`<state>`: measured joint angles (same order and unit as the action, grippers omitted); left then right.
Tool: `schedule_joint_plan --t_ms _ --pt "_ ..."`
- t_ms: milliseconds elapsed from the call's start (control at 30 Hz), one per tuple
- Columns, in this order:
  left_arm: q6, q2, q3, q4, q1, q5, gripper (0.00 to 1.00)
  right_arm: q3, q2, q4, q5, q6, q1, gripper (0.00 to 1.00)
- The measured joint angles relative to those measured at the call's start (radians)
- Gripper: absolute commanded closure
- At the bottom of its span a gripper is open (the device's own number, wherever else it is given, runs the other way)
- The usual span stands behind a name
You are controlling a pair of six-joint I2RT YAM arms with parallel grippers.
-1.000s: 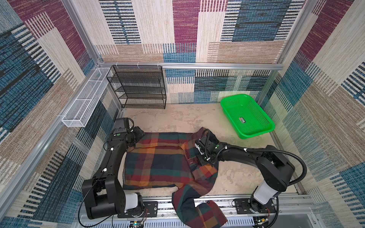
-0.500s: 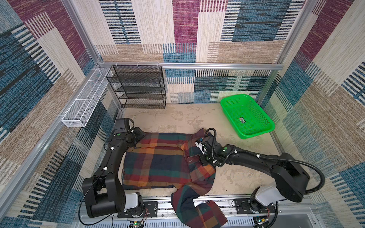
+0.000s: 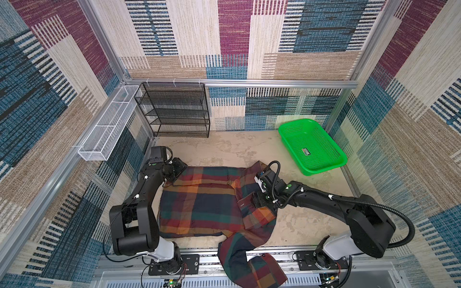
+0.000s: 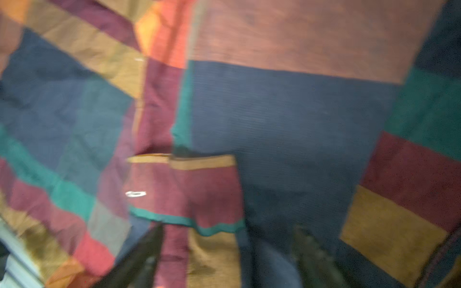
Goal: Fold and stack the long sleeve shirts
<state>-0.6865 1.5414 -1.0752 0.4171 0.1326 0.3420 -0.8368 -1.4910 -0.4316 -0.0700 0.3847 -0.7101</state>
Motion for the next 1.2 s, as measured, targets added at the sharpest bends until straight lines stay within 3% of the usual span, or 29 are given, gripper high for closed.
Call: schedule_joint_plan --t_ms 100,233,433,833,1033,1200 --pt "-0.022 0.064 -0.013 -0.016 -0.01 0.011 0.45 0.025 0.01 0.006 0.014 0.066 0.018 0.0" --pt "-0.048 0.132 -0.033 -0.022 -0.028 0.031 0.45 0.045 0.131 0.034 0.019 0.159 0.045 0.03" --pt "-0.051 0.169 -0.051 -0.032 -0.064 0.031 0.46 0.094 0.231 0.074 0.024 0.274 0.169 0.15" --pt "-0.051 0.232 -0.04 -0.041 -0.069 0.014 0.46 0.149 0.015 0.231 -0.053 0.336 0.265 0.3" --pt "-0.05 0.277 -0.043 -0.041 -0.064 -0.003 0.47 0.196 -0.014 0.381 -0.071 0.35 0.38 0.26" --pt "-0.05 0.312 -0.056 -0.049 -0.057 0.01 0.47 0.18 -0.009 0.35 -0.043 0.327 0.455 0.25"
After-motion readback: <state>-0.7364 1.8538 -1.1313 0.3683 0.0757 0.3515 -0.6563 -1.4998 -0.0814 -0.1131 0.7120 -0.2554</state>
